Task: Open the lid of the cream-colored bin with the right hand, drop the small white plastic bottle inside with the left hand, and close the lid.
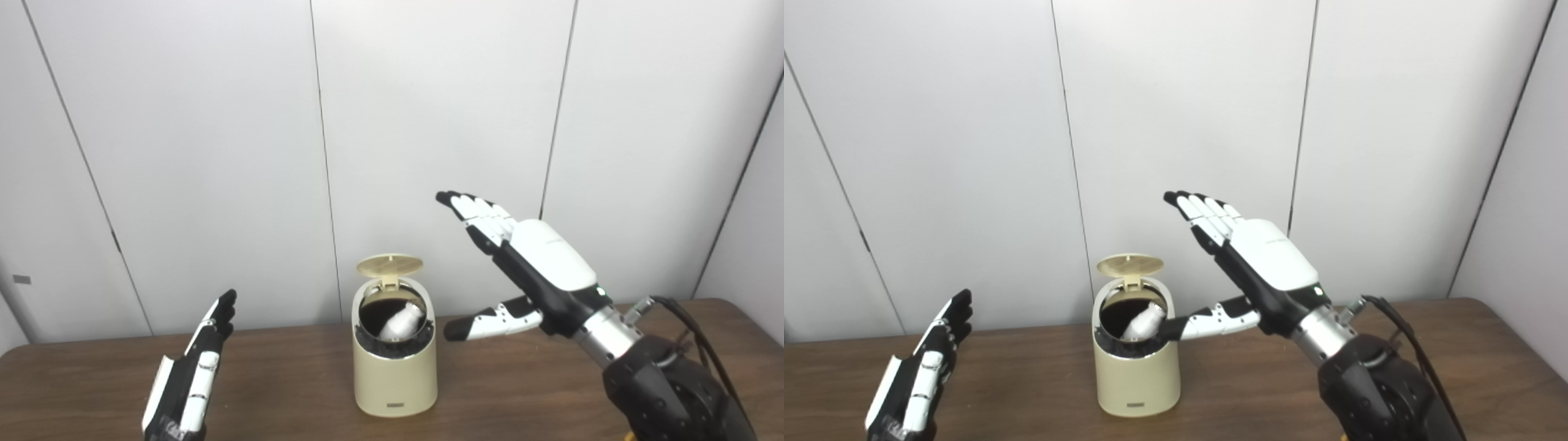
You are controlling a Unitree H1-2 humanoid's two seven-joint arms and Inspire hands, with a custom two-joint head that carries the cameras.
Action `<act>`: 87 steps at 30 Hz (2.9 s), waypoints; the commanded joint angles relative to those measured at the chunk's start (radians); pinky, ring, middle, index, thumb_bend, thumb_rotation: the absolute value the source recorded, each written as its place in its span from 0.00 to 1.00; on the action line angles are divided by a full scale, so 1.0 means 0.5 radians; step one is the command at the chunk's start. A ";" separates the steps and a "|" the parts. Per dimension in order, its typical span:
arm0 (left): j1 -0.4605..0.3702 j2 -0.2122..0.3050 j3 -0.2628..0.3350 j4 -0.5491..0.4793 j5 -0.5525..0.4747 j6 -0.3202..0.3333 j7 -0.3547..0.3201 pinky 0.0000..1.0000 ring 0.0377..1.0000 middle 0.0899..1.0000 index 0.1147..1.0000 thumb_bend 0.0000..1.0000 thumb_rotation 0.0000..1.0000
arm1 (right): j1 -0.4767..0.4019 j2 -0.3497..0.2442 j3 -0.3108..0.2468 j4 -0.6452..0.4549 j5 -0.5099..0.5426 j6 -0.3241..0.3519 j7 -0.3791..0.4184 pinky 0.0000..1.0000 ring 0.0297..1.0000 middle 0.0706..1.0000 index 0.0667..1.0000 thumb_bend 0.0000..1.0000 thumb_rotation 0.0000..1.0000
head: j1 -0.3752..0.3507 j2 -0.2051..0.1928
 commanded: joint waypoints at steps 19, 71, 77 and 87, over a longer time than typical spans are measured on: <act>-0.011 -0.089 0.040 -0.112 0.027 -0.001 0.028 1.00 0.98 0.97 0.95 0.58 1.00 | -0.618 -0.067 0.190 0.273 -0.128 0.147 0.398 0.96 0.97 0.84 0.83 1.00 0.98 | 0.020 0.025; 0.013 -0.145 0.076 -0.249 0.026 0.044 0.037 1.00 0.98 0.97 0.96 0.59 1.00 | -0.160 -0.128 0.323 0.327 0.012 0.249 0.570 0.95 0.96 0.86 0.85 0.95 1.00 | 0.055 0.100; 0.019 -0.147 0.076 -0.278 0.026 0.060 0.037 1.00 0.99 0.97 0.96 0.60 1.00 | -0.123 -0.126 0.354 0.319 -0.004 0.276 0.589 0.96 0.96 0.86 0.86 0.93 0.97 | 0.061 0.123; 0.017 -0.167 0.074 -0.317 0.040 0.084 0.056 1.00 0.98 0.97 0.96 0.59 1.00 | -0.091 -0.115 0.406 0.387 -0.110 0.163 0.453 0.95 0.97 0.88 0.86 0.92 0.95 | 0.078 0.143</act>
